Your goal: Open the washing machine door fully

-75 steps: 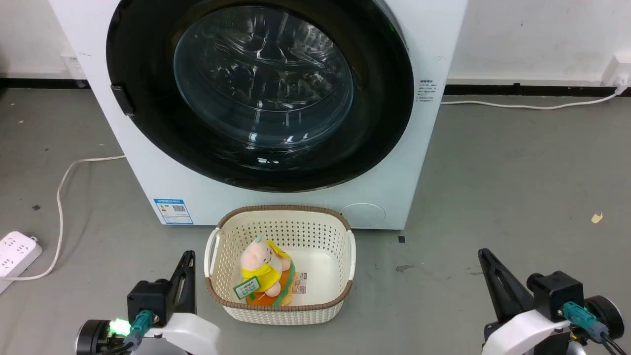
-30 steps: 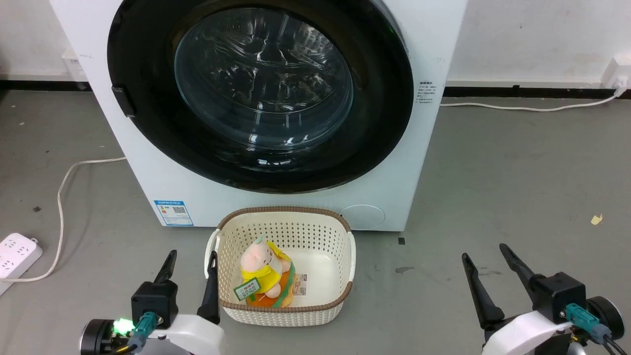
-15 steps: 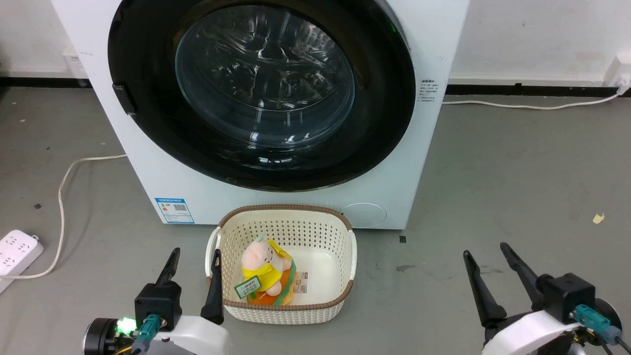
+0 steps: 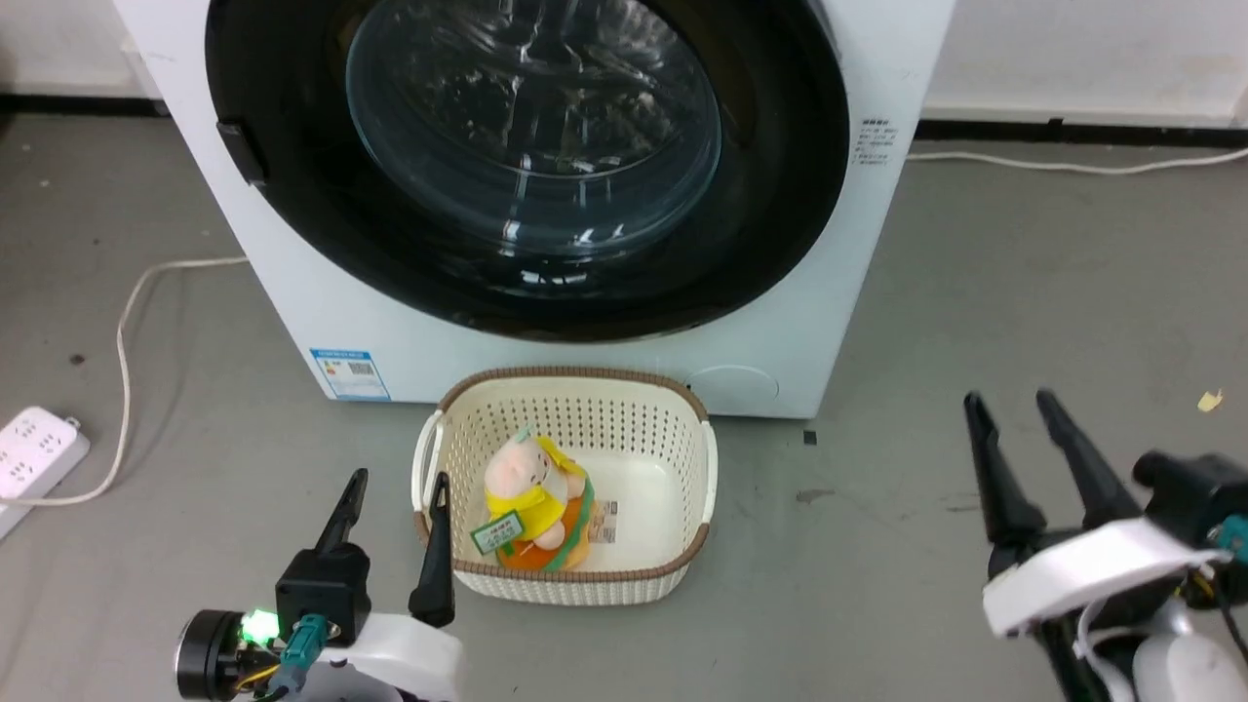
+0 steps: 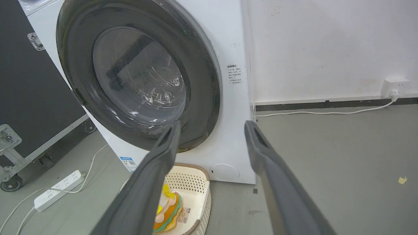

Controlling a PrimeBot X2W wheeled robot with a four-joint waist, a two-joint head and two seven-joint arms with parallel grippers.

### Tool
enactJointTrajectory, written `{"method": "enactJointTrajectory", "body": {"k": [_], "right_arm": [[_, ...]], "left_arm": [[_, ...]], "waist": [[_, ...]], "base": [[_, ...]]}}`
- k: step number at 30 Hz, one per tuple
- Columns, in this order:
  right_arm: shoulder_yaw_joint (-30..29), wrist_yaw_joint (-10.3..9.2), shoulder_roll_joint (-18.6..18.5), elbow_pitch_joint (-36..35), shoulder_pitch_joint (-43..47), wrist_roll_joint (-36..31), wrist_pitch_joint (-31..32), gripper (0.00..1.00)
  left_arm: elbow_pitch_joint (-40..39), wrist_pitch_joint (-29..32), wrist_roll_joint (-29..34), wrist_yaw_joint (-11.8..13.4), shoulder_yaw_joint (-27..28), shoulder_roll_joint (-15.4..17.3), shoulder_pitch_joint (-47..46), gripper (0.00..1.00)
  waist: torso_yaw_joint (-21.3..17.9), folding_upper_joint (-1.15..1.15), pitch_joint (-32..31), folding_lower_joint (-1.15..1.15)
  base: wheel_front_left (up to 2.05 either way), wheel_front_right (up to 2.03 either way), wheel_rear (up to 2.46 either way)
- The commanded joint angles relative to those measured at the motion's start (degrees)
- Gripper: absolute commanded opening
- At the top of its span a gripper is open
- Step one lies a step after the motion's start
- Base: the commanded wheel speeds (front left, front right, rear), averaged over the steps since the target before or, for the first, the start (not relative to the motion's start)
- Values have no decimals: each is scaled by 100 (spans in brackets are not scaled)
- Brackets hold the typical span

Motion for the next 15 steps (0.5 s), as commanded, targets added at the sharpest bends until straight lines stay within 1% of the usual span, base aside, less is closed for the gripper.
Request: {"method": "enactJointTrajectory", "body": {"k": [1, 10, 11, 12, 13, 15], "right_arm": [[-23, -1, -47, 5, -138, 120, 10, 100], [-222, -2, -45, 126, -735, 817, 217, 100], [-251, -2, -36, 153, -804, 900, 244, 94], [-285, -2, -24, 184, -879, 992, 272, 24], [-327, -2, -12, 219, -957, 1087, 300, 0], [-415, -2, 8, 309, -1120, 1268, 362, 0]], "left_arm": [[-30, -64, -18, 48, -32, 4, -82, 100], [-87, -172, -23, 95, -128, 5, -242, 100], [-94, -184, -26, 102, -139, 5, -258, 100], [-102, -196, -29, 108, -151, 5, -273, 100], [-107, -208, -30, 115, -162, 5, -285, 100], [-115, -232, -31, 126, -186, 5, -311, 100]], "waist": [[18, 0, 38, 0], [140, 0, 311, 0], [153, 0, 341, 0], [166, 0, 371, 0], [179, 0, 401, 0], [210, 0, 459, 0]], "base": [[0, 0, 0], [0, 0, 0], [0, 0, 0], [0, 0, 0], [0, 0, 0], [0, 0, 0]]}}
